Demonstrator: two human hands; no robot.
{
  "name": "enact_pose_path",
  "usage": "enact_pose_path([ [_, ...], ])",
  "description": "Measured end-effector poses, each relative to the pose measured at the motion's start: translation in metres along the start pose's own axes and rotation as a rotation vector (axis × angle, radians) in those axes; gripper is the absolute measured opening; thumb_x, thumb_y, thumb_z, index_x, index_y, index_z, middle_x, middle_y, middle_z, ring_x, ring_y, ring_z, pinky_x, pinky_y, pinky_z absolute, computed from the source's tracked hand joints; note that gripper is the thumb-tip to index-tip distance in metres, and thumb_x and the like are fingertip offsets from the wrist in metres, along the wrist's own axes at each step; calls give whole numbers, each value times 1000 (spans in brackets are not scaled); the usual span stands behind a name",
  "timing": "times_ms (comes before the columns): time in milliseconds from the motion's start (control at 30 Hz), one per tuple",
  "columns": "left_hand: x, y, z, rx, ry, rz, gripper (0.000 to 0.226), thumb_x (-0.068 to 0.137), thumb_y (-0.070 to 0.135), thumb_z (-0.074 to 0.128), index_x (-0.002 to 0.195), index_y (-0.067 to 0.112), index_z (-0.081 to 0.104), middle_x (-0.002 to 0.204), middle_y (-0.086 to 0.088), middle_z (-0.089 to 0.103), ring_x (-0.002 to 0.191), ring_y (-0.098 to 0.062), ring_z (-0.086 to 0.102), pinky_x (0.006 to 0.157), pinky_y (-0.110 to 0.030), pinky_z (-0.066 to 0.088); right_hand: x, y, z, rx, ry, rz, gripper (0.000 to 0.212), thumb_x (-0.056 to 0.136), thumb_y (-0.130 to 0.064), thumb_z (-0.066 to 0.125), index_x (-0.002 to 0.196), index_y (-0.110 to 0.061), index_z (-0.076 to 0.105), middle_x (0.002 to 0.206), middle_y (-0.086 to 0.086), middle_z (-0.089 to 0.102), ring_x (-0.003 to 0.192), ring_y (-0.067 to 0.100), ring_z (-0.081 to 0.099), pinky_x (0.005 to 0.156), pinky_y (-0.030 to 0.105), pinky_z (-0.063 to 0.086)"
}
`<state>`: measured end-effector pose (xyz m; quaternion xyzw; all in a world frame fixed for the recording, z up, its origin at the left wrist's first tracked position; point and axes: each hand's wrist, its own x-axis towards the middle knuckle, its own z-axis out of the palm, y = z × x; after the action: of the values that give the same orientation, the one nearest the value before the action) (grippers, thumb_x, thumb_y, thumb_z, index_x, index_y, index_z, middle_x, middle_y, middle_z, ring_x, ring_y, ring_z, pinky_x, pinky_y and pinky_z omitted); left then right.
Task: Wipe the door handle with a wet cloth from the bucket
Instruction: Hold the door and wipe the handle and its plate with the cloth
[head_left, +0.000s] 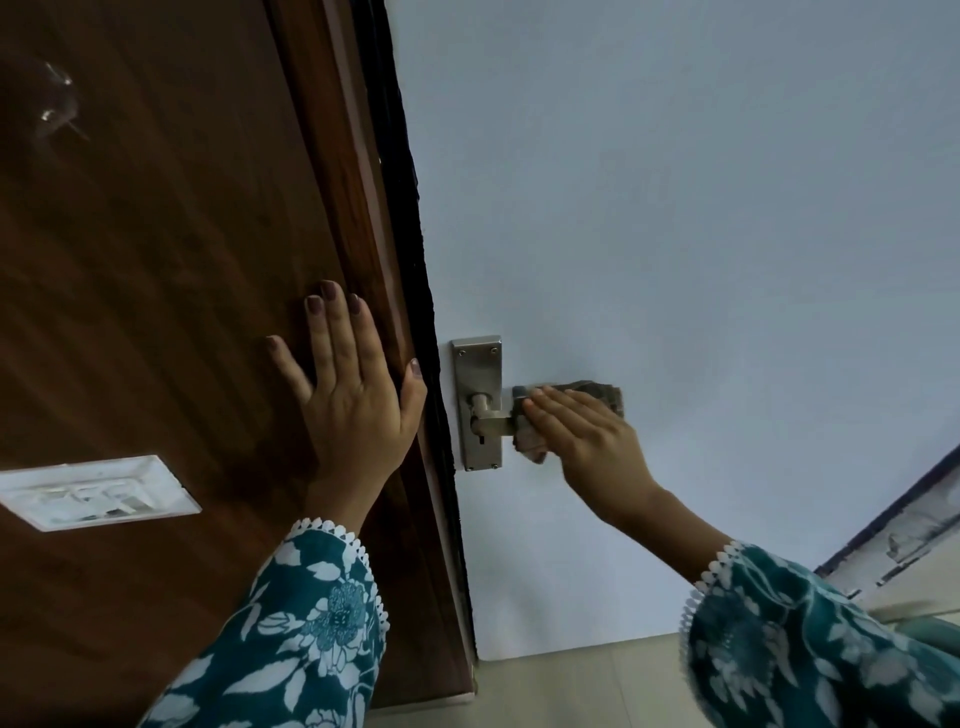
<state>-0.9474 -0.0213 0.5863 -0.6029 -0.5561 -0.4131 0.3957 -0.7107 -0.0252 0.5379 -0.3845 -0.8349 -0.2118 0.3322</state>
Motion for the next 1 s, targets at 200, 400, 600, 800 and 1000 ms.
enact_pose_path([
  [200, 0, 1, 0, 4, -20, -6, 76, 97, 37, 41, 150, 5, -4, 151, -26, 23, 146, -20, -13, 114, -52, -10, 26, -34, 14, 11, 26, -46, 40, 81, 2, 41, 106, -3, 72, 111, 13, 71, 103, 25, 68, 92, 38, 52],
  [400, -1, -1, -2, -10, -35, 9, 77, 98, 38, 42, 150, 7, -5, 152, -23, 21, 146, -20, -12, 114, -52, -9, 28, -29, 9, 40, -16, -65, 41, 82, 0, 41, 108, -4, 72, 113, 11, 71, 104, 24, 68, 93, 36, 51],
  [600, 0, 4, 0, -19, -20, -1, 74, 98, 38, 39, 150, 5, -3, 150, -27, 26, 145, -32, 6, 108, -65, 4, -3, 8, -9, 3, 4, 48, 45, 68, 11, 51, 106, -1, 72, 110, 14, 72, 101, 28, 69, 89, 42, 54],
  [800, -1, 0, -2, -17, -35, 9, 75, 98, 38, 40, 150, 5, -2, 152, -25, 23, 147, -24, -8, 109, -63, 2, 41, -57, 28, 58, 27, -115, 36, 91, -3, 40, 98, -5, 75, 105, 12, 74, 101, 25, 69, 95, 37, 51],
  [1000, -1, -2, -3, -34, -39, 27, 76, 98, 40, 43, 151, 7, -1, 153, -21, 21, 147, -20, -9, 106, -69, 5, 30, -47, 22, 99, 43, 11, 38, 84, -2, 43, 106, -6, 73, 114, 10, 71, 109, 23, 66, 97, 36, 48],
])
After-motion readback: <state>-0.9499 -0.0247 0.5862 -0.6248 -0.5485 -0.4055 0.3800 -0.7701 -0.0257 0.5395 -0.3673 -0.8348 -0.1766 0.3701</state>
